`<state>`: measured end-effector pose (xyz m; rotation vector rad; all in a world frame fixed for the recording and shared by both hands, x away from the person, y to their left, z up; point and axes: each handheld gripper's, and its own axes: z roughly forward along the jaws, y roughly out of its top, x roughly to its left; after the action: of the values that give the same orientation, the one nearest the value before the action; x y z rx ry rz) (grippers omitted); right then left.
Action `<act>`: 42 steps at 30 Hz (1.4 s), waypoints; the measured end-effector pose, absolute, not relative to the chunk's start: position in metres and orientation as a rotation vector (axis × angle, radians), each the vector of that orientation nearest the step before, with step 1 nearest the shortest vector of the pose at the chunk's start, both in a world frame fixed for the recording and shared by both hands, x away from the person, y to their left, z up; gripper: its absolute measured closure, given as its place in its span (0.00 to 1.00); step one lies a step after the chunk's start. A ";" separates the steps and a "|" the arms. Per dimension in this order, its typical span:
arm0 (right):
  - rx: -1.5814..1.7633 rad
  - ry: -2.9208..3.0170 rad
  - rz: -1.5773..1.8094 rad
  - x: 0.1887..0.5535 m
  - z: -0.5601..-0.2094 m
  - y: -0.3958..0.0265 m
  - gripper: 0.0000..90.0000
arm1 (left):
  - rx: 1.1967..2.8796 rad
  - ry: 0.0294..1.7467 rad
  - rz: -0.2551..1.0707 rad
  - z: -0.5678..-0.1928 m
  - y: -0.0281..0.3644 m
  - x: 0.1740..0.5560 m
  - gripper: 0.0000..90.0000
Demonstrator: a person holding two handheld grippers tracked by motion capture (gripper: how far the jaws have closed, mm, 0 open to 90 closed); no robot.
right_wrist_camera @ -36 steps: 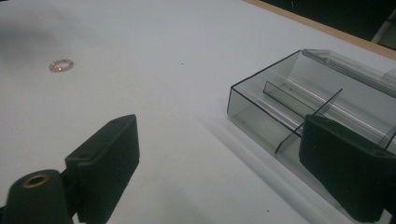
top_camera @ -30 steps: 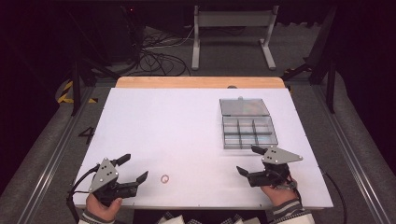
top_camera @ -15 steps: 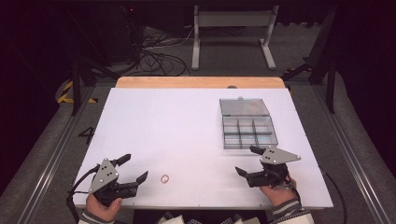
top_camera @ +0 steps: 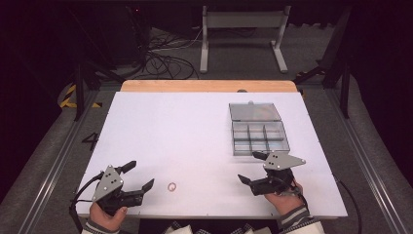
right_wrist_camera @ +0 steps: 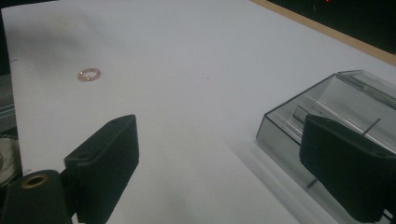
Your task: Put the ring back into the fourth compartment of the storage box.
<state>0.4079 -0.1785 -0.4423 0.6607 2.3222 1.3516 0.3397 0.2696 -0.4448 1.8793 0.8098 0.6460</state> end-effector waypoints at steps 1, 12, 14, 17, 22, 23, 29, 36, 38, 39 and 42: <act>0.652 2.326 1.356 0.408 -0.441 -0.176 0.14 | 1.879 0.809 0.646 -0.445 0.270 0.340 0.21; 0.579 2.372 1.382 0.413 -0.433 -0.145 0.13 | 1.880 0.806 0.650 -0.444 0.270 0.340 0.22; 0.566 2.382 1.387 0.413 -0.433 -0.139 0.13 | 1.880 0.805 0.651 -0.444 0.270 0.340 0.22; 0.546 2.394 1.391 0.414 -0.432 -0.130 0.13 | 1.880 0.802 0.657 -0.444 0.270 0.340 0.22; 0.515 2.412 1.402 0.414 -0.430 -0.117 0.13 | 1.881 0.802 0.655 -0.444 0.270 0.340 0.22; 0.510 2.416 1.402 0.414 -0.430 -0.115 0.13 | 1.881 0.802 0.656 -0.444 0.270 0.340 0.22; 0.482 2.431 1.401 0.414 -0.429 -0.105 0.13 | 1.882 0.801 0.655 -0.444 0.270 0.340 0.22; 0.487 2.451 1.408 0.413 -0.427 -0.102 0.14 | 1.881 0.807 0.643 -0.445 0.270 0.340 0.22; 0.492 2.459 1.411 0.413 -0.427 -0.101 0.15 | 1.880 0.807 0.644 -0.445 0.270 0.340 0.22; 0.492 2.470 1.414 0.413 -0.427 -0.100 0.16 | 1.881 0.807 0.644 -0.445 0.270 0.340 0.22; 0.491 2.499 1.416 0.413 -0.425 -0.095 0.21 | 1.882 0.807 0.649 -0.445 0.270 0.340 0.22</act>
<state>0.4132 -0.0952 -0.4254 0.4915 2.4993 1.4162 0.3399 0.2697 -0.4447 1.8823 0.8070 0.6491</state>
